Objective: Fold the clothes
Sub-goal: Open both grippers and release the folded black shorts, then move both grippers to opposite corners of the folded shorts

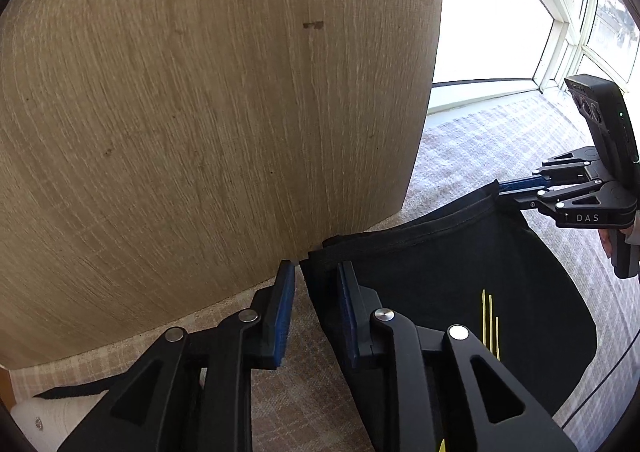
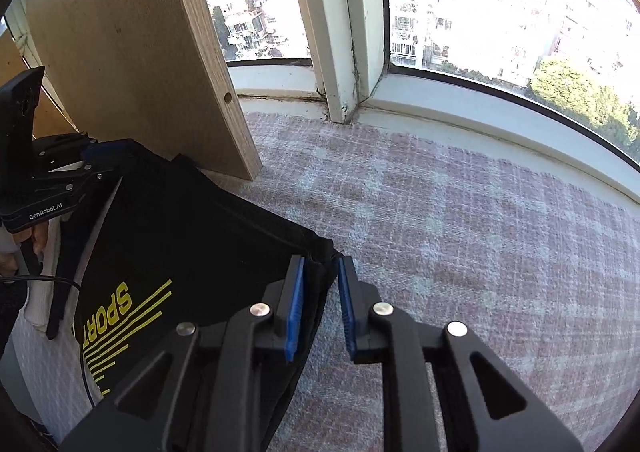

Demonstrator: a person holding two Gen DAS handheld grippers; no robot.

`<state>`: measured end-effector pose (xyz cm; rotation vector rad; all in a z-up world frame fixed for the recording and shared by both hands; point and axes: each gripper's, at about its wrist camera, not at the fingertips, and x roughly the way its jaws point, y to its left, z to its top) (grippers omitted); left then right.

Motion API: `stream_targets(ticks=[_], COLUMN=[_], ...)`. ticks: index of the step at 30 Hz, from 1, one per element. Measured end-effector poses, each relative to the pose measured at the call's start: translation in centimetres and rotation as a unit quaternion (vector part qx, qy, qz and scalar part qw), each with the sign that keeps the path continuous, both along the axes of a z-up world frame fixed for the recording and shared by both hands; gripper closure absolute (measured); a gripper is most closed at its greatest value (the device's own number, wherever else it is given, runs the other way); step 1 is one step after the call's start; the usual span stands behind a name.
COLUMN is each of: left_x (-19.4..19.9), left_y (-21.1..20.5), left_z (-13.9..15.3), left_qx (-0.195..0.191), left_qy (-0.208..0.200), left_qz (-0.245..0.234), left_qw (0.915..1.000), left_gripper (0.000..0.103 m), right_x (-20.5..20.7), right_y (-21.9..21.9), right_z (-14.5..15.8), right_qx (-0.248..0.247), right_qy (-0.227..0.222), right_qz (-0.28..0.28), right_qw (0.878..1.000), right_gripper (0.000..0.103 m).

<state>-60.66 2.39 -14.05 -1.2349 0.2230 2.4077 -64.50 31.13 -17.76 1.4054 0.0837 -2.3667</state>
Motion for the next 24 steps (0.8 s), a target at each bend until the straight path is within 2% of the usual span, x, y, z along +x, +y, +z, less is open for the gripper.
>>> stream_targets(ticks=[2,6,8,12,14,15,16,17,18,19,22,24], left_x=[0.2,1.1,2.3,6.9,10.0,11.6,12.9,13.9,14.8,15.4,16.9,17.6], left_y=[-0.3,-1.5,-2.2,-3.4,-3.8,-4.1,-4.3,-4.5,-4.6,-4.5,-3.0,-2.1], left_z=[0.5,2.1,3.4,6.3,7.9,8.6,8.9,8.7,8.3,7.4,3.6,1.5], left_qx=[-0.005,-0.011,0.01,0.044,0.047,0.047,0.051,0.058,0.063,0.068,0.049,0.047], left_qy=[0.007,0.025,0.021,0.008,0.006,0.007,0.001,-0.013,-0.025,-0.038,-0.082,-0.1], left_qz=[0.005,0.014,0.004,-0.028,-0.05,-0.057,-0.06,-0.059,-0.057,-0.052,-0.049,-0.051], left_qw=[0.9999,0.9995,0.9997,0.9986,0.9977,0.9973,0.9969,0.9965,0.996,0.9956,0.9942,0.9925], left_gripper=[0.077,0.077,0.077,0.077,0.077,0.072,0.056,0.045,0.035,0.036,0.039,0.042], right_x=[0.2,1.5,3.0,8.4,11.2,12.5,13.5,14.2,14.9,15.6,16.8,17.3], right_y=[0.2,0.9,1.0,-0.9,-1.7,-1.9,-2.1,-2.3,-2.6,-3.0,-4.3,-4.1], right_z=[0.8,3.3,4.8,6.6,6.8,6.8,6.4,5.5,4.5,3.6,0.9,0.3], right_qx=[0.02,0.022,-0.001,-0.007,-0.015,-0.026,-0.045,-0.058,-0.07,-0.082,-0.024,-0.037], right_qy=[0.019,0.052,0.062,0.08,0.078,0.071,0.058,0.033,0.008,-0.016,-0.024,-0.03], right_qz=[-0.011,-0.022,-0.017,0.018,0.026,0.028,0.025,0.025,0.024,0.023,-0.009,-0.029], right_qw=[1.0,0.998,0.998,0.997,0.996,0.997,0.997,0.997,0.997,0.996,0.999,0.998], right_gripper=[0.066,0.065,0.065,0.065,0.065,0.064,0.056,0.046,0.046,0.046,0.046,0.046])
